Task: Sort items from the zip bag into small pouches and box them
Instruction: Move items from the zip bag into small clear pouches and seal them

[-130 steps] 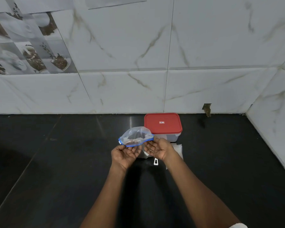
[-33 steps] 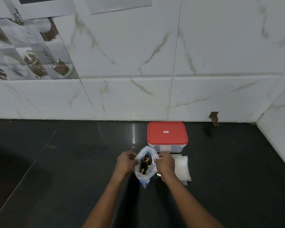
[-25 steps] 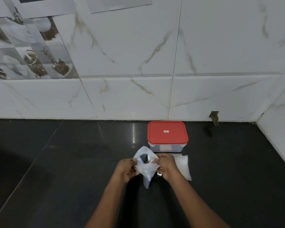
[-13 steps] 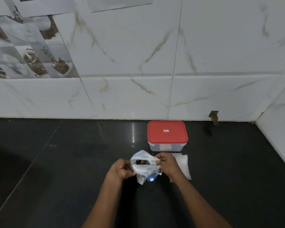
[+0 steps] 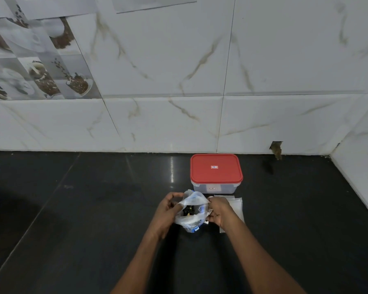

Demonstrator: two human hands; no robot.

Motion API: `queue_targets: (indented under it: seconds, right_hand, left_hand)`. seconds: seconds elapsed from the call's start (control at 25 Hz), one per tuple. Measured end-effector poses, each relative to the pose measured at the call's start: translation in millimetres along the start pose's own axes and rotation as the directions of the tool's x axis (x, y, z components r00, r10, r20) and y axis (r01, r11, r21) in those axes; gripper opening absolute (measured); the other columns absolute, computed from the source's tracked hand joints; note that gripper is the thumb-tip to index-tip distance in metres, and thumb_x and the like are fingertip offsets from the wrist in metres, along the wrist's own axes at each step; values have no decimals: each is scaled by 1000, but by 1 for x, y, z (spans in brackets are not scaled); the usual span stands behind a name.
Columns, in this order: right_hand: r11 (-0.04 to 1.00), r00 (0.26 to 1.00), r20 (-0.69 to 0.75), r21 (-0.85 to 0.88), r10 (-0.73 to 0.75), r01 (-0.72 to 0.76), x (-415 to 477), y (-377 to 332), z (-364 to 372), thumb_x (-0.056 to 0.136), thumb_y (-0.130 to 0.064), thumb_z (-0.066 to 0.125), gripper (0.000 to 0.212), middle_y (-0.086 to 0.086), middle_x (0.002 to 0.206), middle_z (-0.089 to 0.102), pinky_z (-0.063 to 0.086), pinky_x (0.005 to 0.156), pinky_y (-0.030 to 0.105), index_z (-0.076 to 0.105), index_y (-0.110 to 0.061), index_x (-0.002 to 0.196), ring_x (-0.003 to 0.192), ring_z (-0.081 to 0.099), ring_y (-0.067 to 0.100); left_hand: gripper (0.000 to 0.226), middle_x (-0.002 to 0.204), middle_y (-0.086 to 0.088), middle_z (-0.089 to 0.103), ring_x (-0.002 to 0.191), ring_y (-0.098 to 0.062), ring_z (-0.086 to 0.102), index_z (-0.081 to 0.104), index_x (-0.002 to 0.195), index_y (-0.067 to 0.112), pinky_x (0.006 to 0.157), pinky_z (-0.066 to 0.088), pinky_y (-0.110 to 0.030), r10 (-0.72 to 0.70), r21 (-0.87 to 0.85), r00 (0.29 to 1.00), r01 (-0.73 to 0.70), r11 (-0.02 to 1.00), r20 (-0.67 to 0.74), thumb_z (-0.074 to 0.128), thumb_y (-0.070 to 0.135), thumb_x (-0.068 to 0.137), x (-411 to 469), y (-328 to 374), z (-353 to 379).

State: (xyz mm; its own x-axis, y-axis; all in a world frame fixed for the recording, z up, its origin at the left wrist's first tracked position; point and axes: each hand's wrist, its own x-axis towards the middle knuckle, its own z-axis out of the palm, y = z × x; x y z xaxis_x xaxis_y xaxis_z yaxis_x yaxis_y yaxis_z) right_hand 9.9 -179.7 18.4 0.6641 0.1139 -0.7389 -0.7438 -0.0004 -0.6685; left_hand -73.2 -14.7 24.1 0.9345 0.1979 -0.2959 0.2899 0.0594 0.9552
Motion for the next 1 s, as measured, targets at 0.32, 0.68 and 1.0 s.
queue_targets:
  seconds: [0.32,0.68,1.0]
  right_hand:
    - [981,968,180,-52,-175,187,-9,7,-3,82,10,49,24,13,74,66,53,58,31,62,-9,88,64,63,23]
    - [971,975,114,-126,-191,205,-9,7,-6,87,-1,44,17,14,74,66,54,63,36,61,-3,84,67,65,23]
    - [982,965,235,-117,-117,148,-14,2,-7,83,-4,50,18,16,81,64,50,67,36,68,-5,88,73,61,26]
  left_hand:
    - [9,88,-3,73,82,-14,67,70,86,14,72,48,-21,211,389,957,-120,913,-200,66,13,94,10,-4,2]
    - [14,89,-2,56,81,-11,56,66,89,21,71,39,-22,308,625,951,-245,741,9,59,13,98,21,-4,2]
    - [34,82,-19,71,77,-29,67,71,92,-6,72,56,-36,-299,-302,952,266,915,-66,53,20,104,27,-9,2]
